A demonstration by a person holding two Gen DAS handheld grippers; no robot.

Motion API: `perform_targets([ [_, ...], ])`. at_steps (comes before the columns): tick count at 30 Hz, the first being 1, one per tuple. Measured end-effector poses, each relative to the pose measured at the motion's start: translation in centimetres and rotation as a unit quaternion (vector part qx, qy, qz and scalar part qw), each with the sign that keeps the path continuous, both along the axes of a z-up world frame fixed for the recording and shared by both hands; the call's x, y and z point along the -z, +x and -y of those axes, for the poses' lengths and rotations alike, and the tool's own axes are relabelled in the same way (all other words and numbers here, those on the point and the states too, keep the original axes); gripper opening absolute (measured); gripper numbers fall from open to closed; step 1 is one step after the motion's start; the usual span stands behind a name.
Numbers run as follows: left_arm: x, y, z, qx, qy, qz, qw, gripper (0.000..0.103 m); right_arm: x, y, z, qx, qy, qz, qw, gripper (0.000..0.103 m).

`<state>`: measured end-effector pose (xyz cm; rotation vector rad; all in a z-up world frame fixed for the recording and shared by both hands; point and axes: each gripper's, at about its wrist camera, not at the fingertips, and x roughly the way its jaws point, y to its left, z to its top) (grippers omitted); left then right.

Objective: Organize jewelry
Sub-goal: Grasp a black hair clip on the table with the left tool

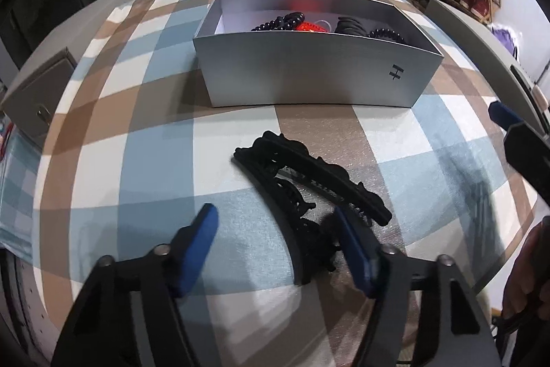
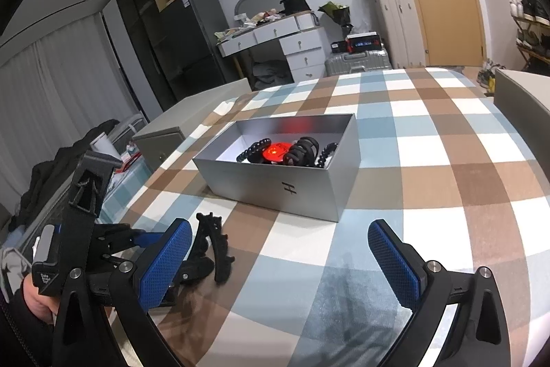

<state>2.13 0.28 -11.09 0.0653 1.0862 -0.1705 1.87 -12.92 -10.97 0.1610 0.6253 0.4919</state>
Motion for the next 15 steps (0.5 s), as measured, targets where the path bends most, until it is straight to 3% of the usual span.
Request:
perform_targets([
  [6,-0.2,-0.4,-1.1,0.012,0.005,0.001,0.9999,0.032,0.0,0.0,0.0,-0.003,-0.002,0.000,1.000,0.103],
  [13,-0.5,-0.3,-3.4,-0.004,0.025,0.002,0.9997,0.030,0.0,0.1,-0.4,-0.005,0.001,-0.002,1.000,0.103],
  [15,-1.1,0.1,-4.6,-0.010,0.000,0.004,0.9999,0.030,0.1,0.1,-0.6,-0.007,0.000,-0.003,1.000,0.103],
])
